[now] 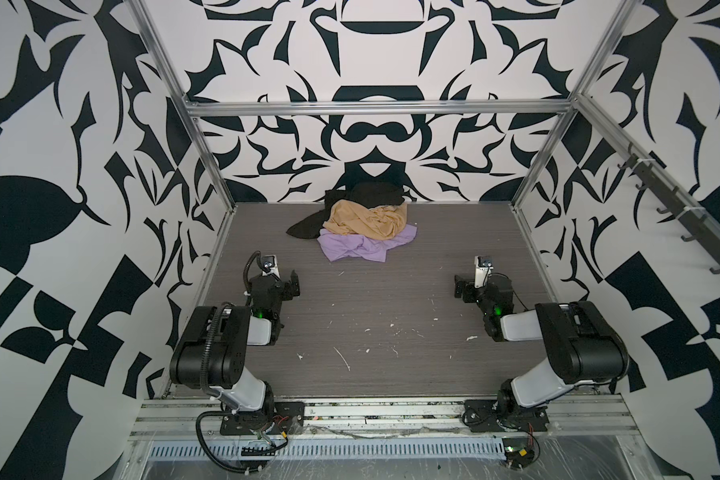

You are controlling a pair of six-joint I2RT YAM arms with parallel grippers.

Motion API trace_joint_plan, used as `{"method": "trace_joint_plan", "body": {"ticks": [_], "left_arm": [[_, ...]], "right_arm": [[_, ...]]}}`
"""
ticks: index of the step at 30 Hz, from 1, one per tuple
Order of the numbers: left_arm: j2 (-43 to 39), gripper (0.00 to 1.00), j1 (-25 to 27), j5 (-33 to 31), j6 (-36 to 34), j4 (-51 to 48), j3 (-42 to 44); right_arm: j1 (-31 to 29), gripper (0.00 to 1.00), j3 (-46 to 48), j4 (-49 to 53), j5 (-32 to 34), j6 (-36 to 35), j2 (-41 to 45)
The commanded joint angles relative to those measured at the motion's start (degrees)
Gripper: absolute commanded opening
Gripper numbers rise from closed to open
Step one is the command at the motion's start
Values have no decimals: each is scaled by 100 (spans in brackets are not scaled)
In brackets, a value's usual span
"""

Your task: Pick out a specific cloth from the pile

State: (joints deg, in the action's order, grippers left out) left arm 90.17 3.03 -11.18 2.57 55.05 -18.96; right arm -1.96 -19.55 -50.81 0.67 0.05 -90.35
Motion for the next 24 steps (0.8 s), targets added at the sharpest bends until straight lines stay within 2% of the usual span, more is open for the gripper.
{"method": "trace_joint_plan", "body": {"ticks": [1, 15, 21, 24], "left_arm": [[-48, 99, 16, -24, 41, 94, -90], [-236, 99, 32, -38, 30, 23, -45], [-689, 99, 85, -419, 75, -521, -140], [-1115, 99, 84, -353, 85, -1395, -445]], "right_arm": [[-15, 99, -69, -149, 91, 53, 133], [-36, 99, -6, -199, 429, 214, 244], [-312, 99, -228, 930, 981, 135, 1122], [-476, 99, -432, 1638, 1402, 176, 1701]]}}
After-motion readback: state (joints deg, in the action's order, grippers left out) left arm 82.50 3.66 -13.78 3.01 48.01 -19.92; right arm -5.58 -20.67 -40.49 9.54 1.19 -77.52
